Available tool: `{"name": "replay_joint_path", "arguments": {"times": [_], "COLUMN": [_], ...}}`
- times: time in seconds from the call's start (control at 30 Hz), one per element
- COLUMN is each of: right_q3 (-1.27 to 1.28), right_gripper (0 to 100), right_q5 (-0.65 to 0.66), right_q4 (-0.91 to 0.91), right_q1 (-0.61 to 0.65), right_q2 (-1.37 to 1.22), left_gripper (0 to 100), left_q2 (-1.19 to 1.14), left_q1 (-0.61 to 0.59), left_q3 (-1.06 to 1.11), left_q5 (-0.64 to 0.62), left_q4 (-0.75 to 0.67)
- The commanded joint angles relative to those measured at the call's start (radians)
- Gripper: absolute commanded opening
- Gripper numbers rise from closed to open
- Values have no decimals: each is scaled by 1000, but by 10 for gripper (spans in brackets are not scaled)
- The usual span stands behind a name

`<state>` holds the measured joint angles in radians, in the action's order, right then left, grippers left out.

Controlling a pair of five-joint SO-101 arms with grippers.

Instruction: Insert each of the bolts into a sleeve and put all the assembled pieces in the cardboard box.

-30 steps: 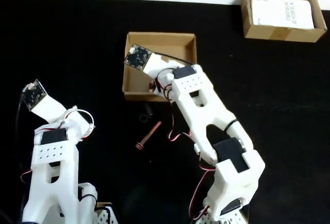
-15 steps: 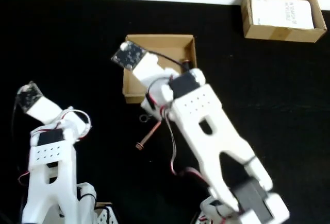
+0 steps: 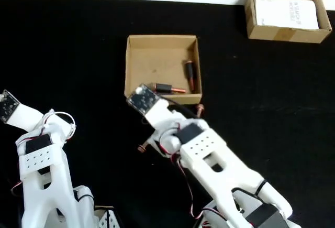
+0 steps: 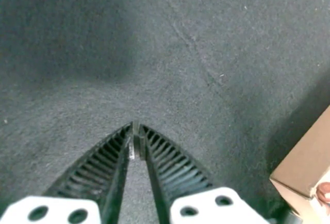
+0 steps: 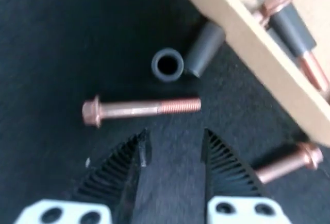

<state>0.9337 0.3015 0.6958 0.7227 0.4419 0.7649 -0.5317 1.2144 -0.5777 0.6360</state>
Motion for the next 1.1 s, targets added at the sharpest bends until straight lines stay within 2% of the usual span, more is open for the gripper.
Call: {"name": "replay_joint_path", "arguments": {"times": [0.0,0.13,0.4,0.5,0.6,0.93,1.07], "right_q3": [73,82,79,70,22,-271,-317], "right_gripper": [138,6,6,6,6,6,6], "right_q5": [-5,-5,-5,-5,-5,-3,-5], "right_q4": [-193,-285,-414,-438,-435,-433,-323], "right_q1": [8,5,5,5,4,-10,-1], "right_q2": [42,1,-142,-170,-202,-450,-460], "left_gripper": [9,8,8,8,8,8,8], "left_q2": [2,2,-2,2,4,4,4], "left_q1": [-13,-13,-13,-13,-13,-13,-13], "left_q3": [-7,-7,4,39,61,61,61], "left_q5": [-9,-9,-11,-11,-11,-11,-11], "left_q4": [-15,-15,-46,-107,-150,-149,-149]}}
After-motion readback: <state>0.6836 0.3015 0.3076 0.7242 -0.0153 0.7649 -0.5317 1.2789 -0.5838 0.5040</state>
